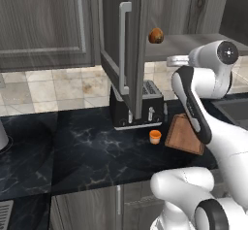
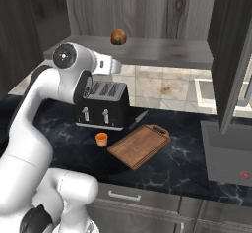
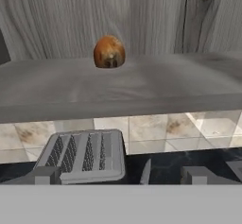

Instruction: Pick the bread, place it on the cutting board, pick the jam, place it on the counter, and close the cabinet.

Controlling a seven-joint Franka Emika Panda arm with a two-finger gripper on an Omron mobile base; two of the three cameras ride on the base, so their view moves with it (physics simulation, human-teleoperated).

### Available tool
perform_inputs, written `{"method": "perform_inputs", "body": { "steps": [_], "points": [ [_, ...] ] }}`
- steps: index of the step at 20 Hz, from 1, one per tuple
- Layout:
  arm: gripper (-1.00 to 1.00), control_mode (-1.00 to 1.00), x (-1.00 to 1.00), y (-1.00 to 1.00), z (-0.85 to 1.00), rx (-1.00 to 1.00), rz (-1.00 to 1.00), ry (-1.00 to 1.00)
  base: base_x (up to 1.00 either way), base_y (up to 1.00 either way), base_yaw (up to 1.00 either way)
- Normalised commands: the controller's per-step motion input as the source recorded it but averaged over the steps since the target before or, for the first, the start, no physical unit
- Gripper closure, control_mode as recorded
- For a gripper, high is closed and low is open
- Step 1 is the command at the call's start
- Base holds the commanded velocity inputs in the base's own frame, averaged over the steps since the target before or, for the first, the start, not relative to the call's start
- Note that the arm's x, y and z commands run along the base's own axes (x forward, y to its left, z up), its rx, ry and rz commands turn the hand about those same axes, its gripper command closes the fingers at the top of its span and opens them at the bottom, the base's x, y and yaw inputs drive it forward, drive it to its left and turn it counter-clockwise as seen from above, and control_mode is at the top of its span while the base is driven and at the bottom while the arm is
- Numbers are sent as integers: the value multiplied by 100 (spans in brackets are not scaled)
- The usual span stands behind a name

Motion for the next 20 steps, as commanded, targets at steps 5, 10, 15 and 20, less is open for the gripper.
{"method": "perform_inputs", "body": {
  "steps": [5, 10, 15, 20],
  "points": [
    [-100, -100, 40, 0, 1, 0, 0, 0, 0, 0, 0],
    [-100, -100, 31, 0, 12, 1, 0, 0, 0, 0, 0],
    [-100, -100, 18, 0, 26, 0, 0, 0, 0, 0, 0],
    [-100, -100, 17, 0, 19, 0, 0, 0, 0, 0, 0]
  ]
}}
